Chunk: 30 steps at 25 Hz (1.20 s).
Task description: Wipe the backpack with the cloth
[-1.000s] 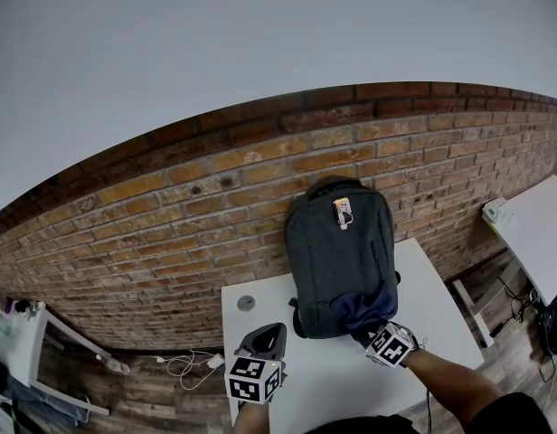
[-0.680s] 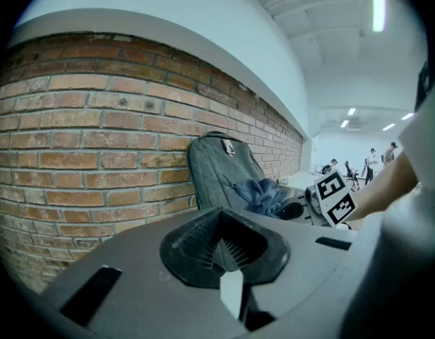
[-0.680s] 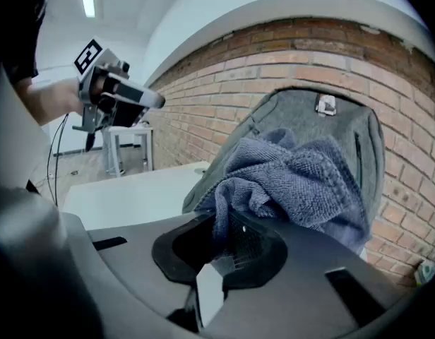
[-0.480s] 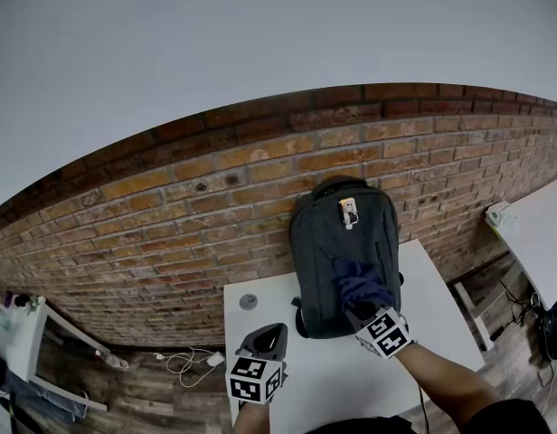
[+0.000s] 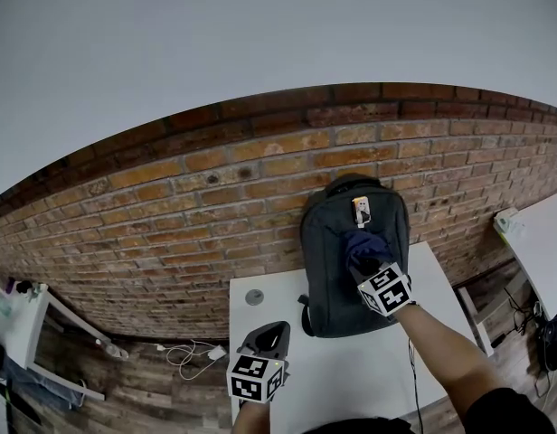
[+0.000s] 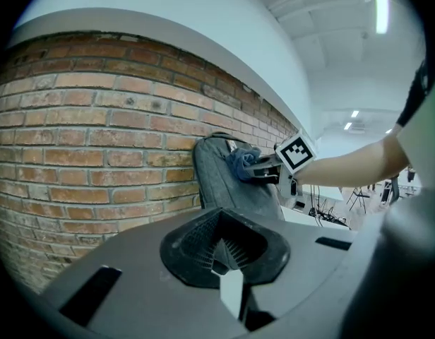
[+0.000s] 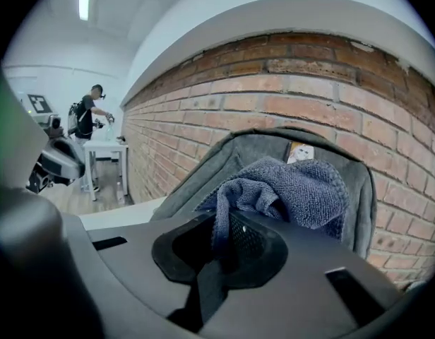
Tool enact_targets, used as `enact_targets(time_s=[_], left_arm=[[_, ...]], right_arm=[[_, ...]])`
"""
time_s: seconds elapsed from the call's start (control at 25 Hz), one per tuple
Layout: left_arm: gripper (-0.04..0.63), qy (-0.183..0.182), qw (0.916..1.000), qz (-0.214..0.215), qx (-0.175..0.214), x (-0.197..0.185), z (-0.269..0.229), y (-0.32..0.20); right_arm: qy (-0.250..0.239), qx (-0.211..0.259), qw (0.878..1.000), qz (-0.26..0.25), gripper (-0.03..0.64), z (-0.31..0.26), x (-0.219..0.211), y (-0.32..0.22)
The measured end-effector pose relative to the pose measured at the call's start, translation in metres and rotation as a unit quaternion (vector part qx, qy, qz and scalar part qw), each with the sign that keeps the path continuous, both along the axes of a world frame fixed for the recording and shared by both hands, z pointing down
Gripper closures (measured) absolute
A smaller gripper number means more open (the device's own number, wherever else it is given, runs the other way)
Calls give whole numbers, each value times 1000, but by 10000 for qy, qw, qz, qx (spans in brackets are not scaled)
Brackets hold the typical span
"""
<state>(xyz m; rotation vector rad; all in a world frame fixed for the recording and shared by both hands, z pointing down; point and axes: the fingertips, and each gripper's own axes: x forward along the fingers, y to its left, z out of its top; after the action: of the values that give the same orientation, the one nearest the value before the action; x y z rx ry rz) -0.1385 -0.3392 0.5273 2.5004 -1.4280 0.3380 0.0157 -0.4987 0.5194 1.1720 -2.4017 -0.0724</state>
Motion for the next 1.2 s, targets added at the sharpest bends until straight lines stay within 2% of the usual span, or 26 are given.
enact_targets(time_s=[0.4,0.76,1.08,1.2], left_arm=[[607,46,9998,-187,-51,-19,4,-2],[607,96,9994,-337,-37,-31,8,-2],[607,152,9983,-553,-63,-49,11,0],[607,146,9983,-568,-76,-49,11,1]], right_arm=[[110,285,9991,284,586,-62,2,-71],[-166,189,9996,110,586,-72,-20,-82],[82,319,9989,-328,586,-74,-64,-77],[207,265,9965,-769,586,-70,-81,-64]])
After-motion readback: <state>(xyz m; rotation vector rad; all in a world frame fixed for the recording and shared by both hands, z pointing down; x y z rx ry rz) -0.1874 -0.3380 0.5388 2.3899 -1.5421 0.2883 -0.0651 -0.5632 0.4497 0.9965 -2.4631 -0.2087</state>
